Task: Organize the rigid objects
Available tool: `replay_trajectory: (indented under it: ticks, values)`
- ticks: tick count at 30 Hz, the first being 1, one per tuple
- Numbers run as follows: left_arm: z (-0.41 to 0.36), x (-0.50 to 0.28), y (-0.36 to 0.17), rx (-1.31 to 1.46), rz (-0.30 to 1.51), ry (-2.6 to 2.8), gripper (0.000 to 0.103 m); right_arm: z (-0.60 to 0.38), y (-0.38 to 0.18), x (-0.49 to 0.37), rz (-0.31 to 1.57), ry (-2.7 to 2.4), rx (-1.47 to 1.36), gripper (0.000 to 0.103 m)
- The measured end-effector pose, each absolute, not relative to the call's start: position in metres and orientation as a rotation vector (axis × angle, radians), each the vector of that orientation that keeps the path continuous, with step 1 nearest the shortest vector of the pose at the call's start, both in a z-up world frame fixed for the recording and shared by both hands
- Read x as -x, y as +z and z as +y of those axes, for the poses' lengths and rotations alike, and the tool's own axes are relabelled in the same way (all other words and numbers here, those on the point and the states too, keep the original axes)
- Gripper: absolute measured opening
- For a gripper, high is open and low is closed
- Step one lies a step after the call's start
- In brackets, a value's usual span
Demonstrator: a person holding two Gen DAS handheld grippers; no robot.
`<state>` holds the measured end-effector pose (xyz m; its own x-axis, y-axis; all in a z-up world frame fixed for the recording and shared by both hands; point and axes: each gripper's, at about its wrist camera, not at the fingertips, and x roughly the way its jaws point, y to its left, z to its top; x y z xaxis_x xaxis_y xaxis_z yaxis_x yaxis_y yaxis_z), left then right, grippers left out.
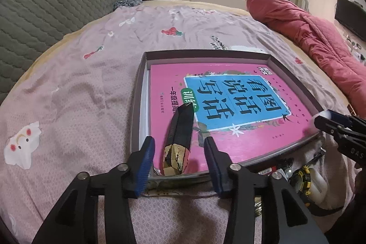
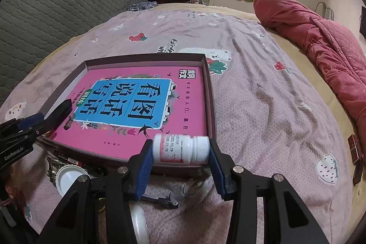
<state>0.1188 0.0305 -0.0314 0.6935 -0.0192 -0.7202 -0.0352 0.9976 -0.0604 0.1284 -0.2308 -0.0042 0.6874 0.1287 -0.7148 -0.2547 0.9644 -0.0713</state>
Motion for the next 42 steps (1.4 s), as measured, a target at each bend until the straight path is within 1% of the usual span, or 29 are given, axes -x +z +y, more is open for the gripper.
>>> replay_trajectory:
  ticks: [26, 32, 42]
  values:
    - [0.02, -0.112, -0.023, 0.019, 0.761, -0.025, 0.048, -0.227, -0.006, -0.133, 0.786, 0.213, 0.182, 0.047]
    - [0.02, -0.109, -0.018, 0.017, 0.739, -0.021, 0.048, -0.224, -0.001, -0.13, 0.757, 0.21, 0.202, 0.052]
    - [0.016, -0.103, -0.011, 0.008, 0.734, -0.008, 0.049, -0.236, 0.009, -0.129, 0.727, 0.216, 0.126, 0.052]
